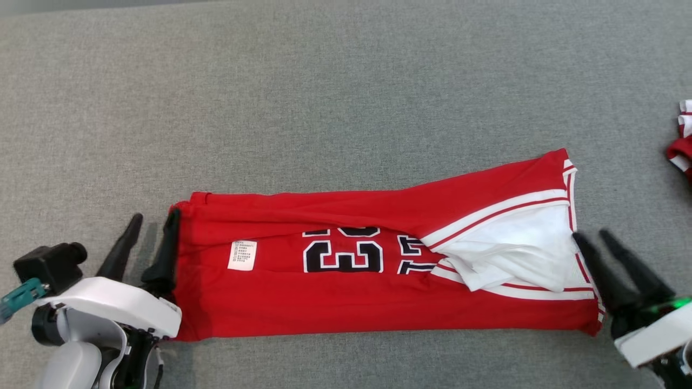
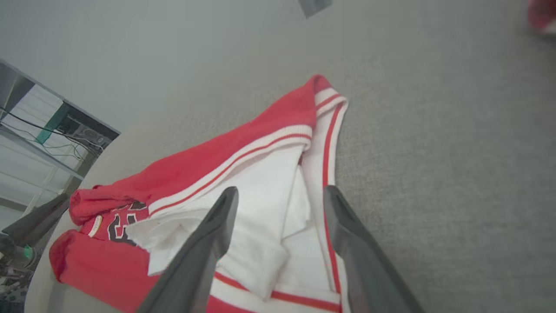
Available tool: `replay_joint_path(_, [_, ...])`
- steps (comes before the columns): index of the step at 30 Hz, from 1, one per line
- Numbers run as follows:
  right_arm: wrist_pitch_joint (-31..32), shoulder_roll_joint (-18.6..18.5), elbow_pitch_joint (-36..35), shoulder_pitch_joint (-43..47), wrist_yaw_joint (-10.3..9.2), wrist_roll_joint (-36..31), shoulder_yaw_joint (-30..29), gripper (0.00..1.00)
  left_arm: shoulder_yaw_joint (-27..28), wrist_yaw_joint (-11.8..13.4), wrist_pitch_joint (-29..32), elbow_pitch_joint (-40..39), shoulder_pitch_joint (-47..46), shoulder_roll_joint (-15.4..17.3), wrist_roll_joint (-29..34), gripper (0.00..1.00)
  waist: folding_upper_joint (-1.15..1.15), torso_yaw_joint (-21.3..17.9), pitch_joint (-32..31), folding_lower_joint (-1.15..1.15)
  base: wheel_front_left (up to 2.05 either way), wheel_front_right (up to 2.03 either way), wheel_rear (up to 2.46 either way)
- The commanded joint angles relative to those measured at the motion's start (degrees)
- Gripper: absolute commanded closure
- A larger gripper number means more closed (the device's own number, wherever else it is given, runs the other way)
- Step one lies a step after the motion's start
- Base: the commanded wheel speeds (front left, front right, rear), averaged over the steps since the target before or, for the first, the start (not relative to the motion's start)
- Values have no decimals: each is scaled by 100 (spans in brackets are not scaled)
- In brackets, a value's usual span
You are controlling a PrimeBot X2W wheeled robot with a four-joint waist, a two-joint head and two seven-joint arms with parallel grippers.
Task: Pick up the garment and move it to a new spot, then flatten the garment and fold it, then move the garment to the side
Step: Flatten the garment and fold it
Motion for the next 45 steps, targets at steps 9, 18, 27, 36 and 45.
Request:
replay_joint_path(9, [-29, 1588, -234, 533, 0, -2284, -2329, 0, 329, 749, -1114, -835, 75, -248, 828, 0, 0, 29, -259, 0, 0, 0, 0])
replay_joint_path(18, [198, 2661, -646, 640, 0, -4236, -3215, 0, 292, 1017, -1312, -1109, 155, -338, 1833, 0, 0, 101, -500, 0, 0, 0, 0])
replay_joint_path(27, [433, 3028, -478, 783, 0, -5222, -3270, 0, 58, 720, -1324, -480, 334, -230, 2469, 0, 0, 191, -725, 0, 0, 0, 0])
replay_joint_path(36, [553, 3037, 2, 842, 0, -5231, -3374, 0, -47, 520, -1326, -250, 214, -410, 2574, 0, 0, 369, -765, 0, 0, 0, 0])
replay_joint_path(45, [601, 2876, 993, 510, 0, -5031, -3305, 0, -179, 386, -1326, -142, -22, -521, 2671, 0, 0, 596, -586, 0, 0, 0, 0])
